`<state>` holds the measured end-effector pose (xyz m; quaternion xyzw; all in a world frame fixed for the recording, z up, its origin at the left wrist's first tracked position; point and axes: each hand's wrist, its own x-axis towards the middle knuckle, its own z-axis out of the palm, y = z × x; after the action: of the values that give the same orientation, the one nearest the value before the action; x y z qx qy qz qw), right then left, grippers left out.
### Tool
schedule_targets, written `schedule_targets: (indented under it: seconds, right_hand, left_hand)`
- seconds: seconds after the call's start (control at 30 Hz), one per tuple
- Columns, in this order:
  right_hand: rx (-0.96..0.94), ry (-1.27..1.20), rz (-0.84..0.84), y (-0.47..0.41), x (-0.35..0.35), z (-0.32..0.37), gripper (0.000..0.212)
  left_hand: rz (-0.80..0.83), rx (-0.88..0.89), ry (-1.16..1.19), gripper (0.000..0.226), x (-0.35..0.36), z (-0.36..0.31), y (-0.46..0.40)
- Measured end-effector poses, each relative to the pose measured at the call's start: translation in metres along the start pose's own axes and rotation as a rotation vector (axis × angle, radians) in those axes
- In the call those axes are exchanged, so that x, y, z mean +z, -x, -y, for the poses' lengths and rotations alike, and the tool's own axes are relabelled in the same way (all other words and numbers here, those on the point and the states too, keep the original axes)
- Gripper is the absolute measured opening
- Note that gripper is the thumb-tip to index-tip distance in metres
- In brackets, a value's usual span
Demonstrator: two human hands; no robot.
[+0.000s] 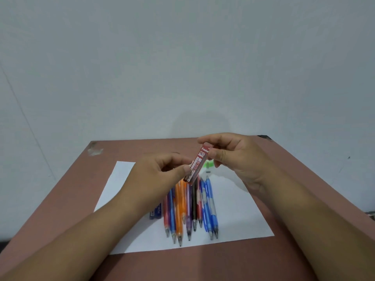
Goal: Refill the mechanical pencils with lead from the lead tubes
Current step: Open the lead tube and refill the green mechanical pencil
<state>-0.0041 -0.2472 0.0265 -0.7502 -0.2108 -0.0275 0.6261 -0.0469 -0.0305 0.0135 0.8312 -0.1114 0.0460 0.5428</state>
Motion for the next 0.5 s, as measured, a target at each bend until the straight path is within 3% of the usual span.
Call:
schedule_targets:
  seconds: [0.5]
  right_hand:
    - [0.147, -0.389, 0.138, 0.001, 0.023, -0.008, 0.031]
  left_hand:
    - [0.096, -0.068, 0.317, 0.026, -0.001, 0.001, -0.004]
